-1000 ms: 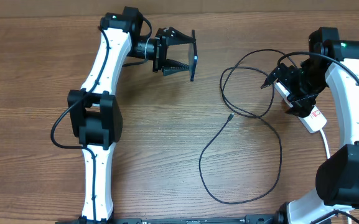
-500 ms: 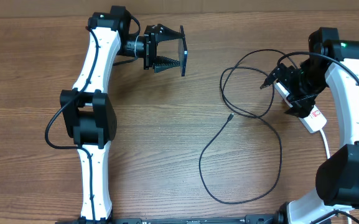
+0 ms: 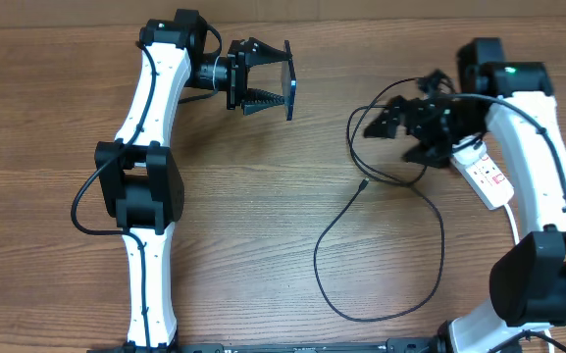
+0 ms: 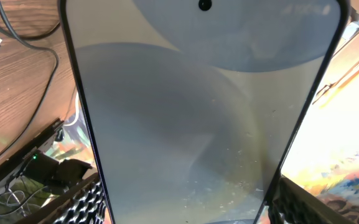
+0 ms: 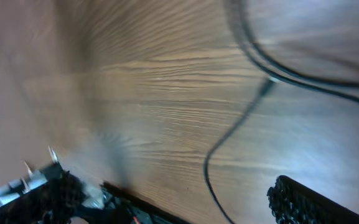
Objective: Plug charger to phone and switch on socket
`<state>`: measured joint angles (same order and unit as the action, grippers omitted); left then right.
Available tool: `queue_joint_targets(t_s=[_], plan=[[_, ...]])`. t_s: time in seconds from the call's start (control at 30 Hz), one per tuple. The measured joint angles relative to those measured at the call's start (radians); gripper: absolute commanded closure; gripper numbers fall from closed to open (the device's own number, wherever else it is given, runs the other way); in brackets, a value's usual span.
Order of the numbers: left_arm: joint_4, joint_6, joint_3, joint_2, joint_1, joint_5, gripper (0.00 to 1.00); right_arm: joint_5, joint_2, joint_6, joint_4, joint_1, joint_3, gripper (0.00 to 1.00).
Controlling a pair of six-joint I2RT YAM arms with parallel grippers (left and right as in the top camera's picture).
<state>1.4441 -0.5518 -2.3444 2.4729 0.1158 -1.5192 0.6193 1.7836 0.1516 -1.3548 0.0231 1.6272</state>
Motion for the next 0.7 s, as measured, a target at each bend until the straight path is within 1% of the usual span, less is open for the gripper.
queue_joint_targets(t_s=[0.13,0.23,0.5,0.7], plan=[[0.0,0.0,0.0,0.0,0.0,0.0,0.29,0.031,0.0,-0.022,0.061,0.056,0.0,0.0],[0.016,0.0,0.0,0.0,0.0,0.0,0.29,0.033,0.0,-0.028,0.088,0.065,0.0,0.0],[0.027,0.0,0.0,0.0,-0.006,0.0,0.29,-0.079,0.0,-0.032,0.082,0.064,0.0,0.0],[0.027,0.0,0.0,0.0,-0.007,0.0,0.29,-0.102,0.0,-0.021,0.078,0.065,0.0,0.0]])
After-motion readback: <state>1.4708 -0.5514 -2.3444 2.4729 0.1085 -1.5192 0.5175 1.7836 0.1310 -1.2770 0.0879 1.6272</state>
